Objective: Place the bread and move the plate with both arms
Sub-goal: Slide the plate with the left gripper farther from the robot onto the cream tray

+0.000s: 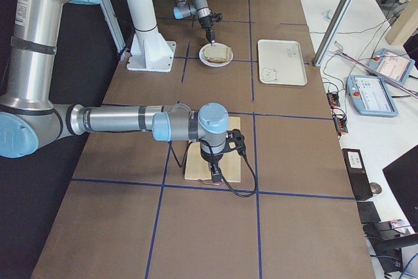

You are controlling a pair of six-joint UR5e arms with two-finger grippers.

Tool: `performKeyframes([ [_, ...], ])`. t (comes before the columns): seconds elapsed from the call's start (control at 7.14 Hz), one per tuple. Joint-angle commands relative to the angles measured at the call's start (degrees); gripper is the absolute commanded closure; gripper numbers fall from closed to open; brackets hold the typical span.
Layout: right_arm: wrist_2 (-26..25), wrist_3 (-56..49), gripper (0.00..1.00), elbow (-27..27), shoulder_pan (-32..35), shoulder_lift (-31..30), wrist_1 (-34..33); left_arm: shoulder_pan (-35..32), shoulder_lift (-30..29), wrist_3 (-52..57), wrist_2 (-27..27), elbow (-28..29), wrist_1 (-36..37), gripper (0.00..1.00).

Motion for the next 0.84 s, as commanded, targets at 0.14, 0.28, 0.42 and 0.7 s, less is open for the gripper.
performKeyframes([
  [0.14,0.1,0.0,0.00,0.0,0.0,0.0,0.0,-0.2,0.1,0.0,1.8,0.0,-10.7,0.98],
  [0.28,0.1,0.0,0.00,0.0,0.0,0.0,0.0,-0.2,-0.1,-0.1,4.6,0.1,-13.3,0.98],
  [0.42,0.0,0.0,0.00,0.0,0.0,0.0,0.0,-0.9,-0.8,-0.1,6.3,0.2,-13.6,0.98],
  [0.7,0.1,0.0,0.00,0.0,0.0,0.0,0.0,-4.7,-5.0,-5.5,8.9,5.8,-13.6,0.98],
])
